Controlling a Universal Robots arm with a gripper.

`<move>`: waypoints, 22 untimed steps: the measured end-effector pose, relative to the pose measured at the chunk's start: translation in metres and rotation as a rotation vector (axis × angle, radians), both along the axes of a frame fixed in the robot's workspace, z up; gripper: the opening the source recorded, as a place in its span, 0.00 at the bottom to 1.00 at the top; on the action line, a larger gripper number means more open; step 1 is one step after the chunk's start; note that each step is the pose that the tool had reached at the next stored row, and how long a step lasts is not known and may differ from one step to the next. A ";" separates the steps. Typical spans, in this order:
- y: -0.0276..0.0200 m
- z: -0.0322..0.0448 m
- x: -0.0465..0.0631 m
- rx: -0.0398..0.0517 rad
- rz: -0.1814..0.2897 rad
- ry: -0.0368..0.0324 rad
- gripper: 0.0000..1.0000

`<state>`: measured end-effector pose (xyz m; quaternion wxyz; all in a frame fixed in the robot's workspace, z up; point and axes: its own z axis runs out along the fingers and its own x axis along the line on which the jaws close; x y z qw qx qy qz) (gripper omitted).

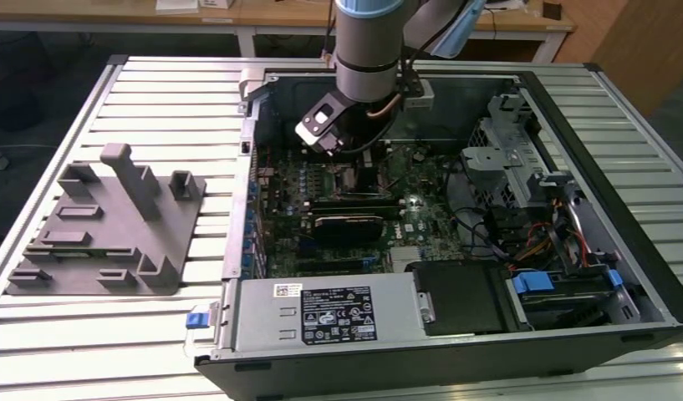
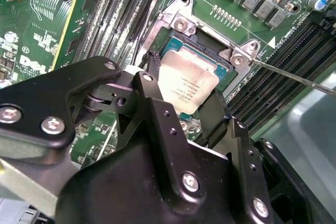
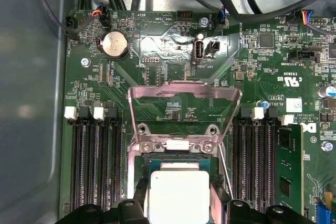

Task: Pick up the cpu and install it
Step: 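Place the cpu into insertion slot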

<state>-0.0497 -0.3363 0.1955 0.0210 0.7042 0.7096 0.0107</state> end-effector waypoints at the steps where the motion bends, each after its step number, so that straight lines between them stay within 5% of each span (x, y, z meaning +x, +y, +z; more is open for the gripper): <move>1: 0.0000 -0.0003 0.000 -0.0001 0.000 0.0000 0.54; 22: 0.0031 -0.0036 0.000 -0.0004 0.000 0.0002 0.54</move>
